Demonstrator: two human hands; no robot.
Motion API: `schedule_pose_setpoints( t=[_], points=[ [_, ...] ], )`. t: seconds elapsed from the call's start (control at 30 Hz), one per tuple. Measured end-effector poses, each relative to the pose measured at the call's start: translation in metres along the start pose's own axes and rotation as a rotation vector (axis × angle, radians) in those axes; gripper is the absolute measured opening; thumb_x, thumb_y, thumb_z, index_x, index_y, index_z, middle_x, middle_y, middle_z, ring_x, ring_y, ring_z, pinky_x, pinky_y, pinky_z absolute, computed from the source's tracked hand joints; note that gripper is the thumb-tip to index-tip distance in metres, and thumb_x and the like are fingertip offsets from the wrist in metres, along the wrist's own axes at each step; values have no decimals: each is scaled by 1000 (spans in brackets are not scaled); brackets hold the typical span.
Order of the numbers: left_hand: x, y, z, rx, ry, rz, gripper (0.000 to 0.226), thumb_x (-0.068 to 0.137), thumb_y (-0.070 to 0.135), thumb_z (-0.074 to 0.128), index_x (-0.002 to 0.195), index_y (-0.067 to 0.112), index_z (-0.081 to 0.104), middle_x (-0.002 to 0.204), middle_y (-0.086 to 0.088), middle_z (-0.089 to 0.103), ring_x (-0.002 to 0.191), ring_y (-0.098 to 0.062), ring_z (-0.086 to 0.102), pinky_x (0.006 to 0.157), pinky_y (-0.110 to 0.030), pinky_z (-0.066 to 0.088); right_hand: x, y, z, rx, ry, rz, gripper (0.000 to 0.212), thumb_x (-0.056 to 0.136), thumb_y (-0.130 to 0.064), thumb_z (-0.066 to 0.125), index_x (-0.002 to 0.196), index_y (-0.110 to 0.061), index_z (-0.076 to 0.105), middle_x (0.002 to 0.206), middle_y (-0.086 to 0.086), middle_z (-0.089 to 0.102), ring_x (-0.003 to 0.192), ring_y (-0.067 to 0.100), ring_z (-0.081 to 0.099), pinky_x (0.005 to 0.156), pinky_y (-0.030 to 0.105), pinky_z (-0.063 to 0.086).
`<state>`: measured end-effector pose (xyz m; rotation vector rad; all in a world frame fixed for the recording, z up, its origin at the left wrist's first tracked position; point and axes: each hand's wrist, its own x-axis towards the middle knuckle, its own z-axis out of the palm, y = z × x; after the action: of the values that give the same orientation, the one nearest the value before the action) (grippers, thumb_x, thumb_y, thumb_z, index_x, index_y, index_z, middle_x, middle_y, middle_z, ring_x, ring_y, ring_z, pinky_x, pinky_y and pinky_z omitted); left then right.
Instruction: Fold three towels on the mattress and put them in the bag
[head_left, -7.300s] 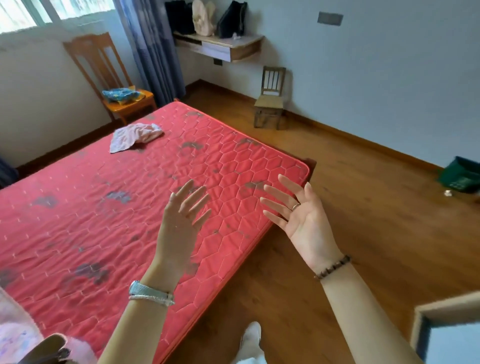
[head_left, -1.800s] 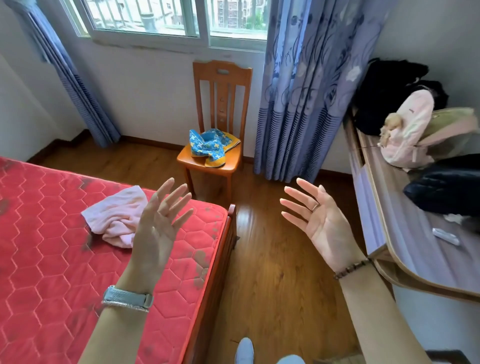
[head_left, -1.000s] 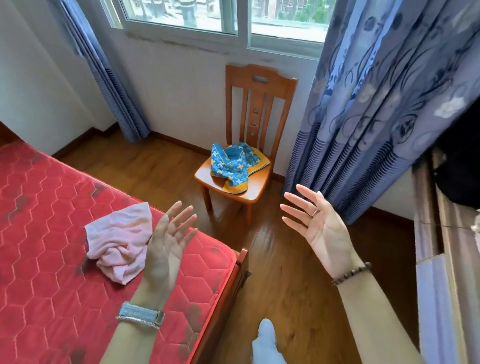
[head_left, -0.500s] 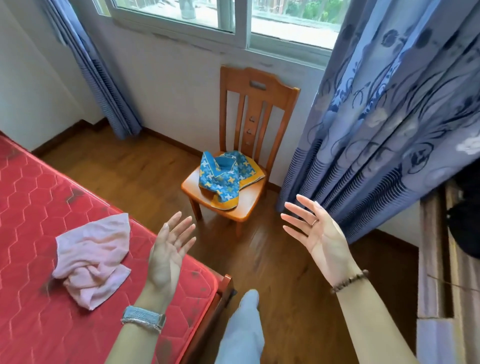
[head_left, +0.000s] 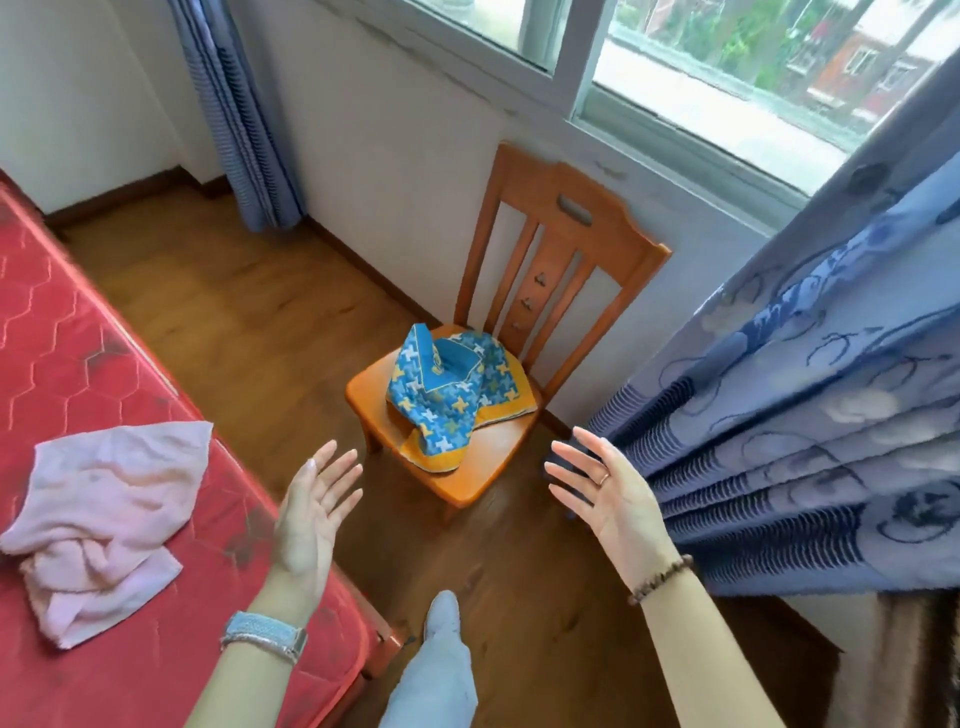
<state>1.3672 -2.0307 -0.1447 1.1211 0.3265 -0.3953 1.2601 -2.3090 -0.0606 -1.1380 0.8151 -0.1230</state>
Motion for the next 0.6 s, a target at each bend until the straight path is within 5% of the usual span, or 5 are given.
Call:
schedule_pose_setpoints(
  t=[0.3,0.6],
  points=[
    [79,-6,31,30,204,0,34,108,22,34,133,15,56,126,-12,66,121,-27,61,100,-41,48,134,-15,22,-103,-20,125,32,102,-31,41,126,-17,57,117,7,69,108,28,67,92,42,53],
    [160,-55,60,101,314,-81,29,108,24,38,127,23,60,124,-6,69,116,-18,66,101,-39,50,254,9,47,-273,-121,197,29,97,-33,53,122,-21,60,116,4,70,108,24,67,99,44,50]
  ],
)
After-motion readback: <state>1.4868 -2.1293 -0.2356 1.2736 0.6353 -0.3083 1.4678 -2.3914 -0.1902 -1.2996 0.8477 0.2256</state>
